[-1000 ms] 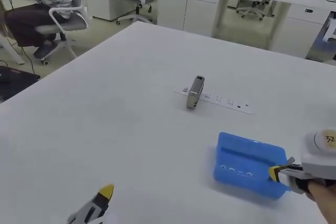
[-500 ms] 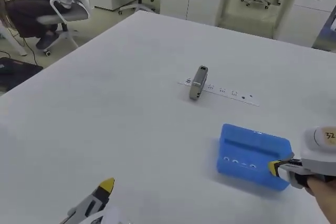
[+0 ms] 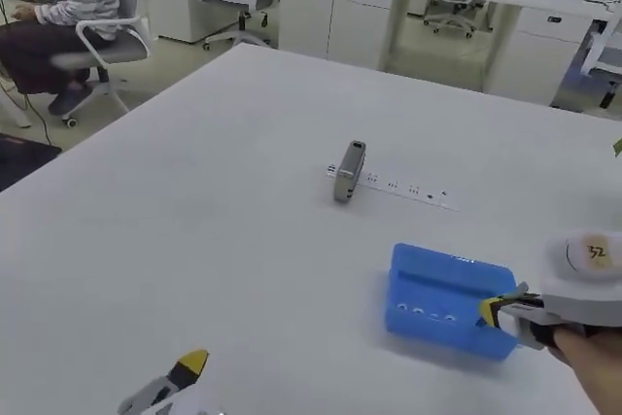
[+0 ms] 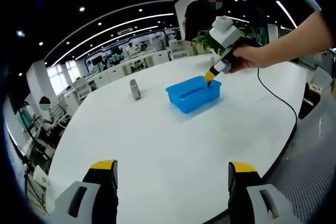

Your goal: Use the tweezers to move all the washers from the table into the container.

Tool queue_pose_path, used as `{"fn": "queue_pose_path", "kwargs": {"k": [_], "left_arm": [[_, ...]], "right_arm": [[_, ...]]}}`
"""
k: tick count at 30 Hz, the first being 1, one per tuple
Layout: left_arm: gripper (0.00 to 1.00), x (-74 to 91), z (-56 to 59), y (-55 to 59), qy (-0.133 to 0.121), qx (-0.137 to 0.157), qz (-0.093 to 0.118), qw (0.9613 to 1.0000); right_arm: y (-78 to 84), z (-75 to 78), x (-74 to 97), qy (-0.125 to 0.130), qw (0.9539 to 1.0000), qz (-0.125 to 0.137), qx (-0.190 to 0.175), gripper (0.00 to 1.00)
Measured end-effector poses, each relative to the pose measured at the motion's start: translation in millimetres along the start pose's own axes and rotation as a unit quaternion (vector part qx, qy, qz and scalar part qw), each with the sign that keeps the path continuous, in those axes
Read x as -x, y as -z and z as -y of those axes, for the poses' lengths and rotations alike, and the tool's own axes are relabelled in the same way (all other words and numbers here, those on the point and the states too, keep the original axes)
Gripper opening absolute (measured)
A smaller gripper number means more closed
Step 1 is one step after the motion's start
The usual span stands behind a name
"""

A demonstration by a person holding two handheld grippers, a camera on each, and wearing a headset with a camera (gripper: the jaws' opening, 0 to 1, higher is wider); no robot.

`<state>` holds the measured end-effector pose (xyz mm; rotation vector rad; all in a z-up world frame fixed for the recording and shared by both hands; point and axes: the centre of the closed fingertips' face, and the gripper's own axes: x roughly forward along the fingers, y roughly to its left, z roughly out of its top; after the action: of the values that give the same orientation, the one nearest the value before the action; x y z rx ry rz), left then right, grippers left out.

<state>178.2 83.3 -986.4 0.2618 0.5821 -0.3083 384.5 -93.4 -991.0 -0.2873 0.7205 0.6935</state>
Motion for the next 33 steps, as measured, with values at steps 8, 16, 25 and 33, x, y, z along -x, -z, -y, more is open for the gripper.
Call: {"fn": "queue_pose_path", "kwargs": {"k": [8,16,25,33], "left_arm": [[0.85,14.6,2.8,-47.4,0.037,-0.048,0.040,0.9974],[0.76,31.5,22.1,-107.3,0.116,-0.034,0.096,0.9880],[0.54,45.7,63.6,-160.0,0.236,-0.043,0.131,0.9620],[0.32,47.8,113.5,-176.7,0.339,-0.087,0.124,0.9286]], "right_arm": [[-13.4,-20.0,34.0,-0.028,0.9986,0.045,0.010,0.03],[-7.4,-51.5,72.6,-0.079,0.9945,0.067,0.009,0.03],[4.5,-94.4,113.2,-0.143,0.9857,0.080,0.040,0.03],[15.8,-131.7,140.3,-0.188,0.9746,0.063,0.103,0.03]]}}
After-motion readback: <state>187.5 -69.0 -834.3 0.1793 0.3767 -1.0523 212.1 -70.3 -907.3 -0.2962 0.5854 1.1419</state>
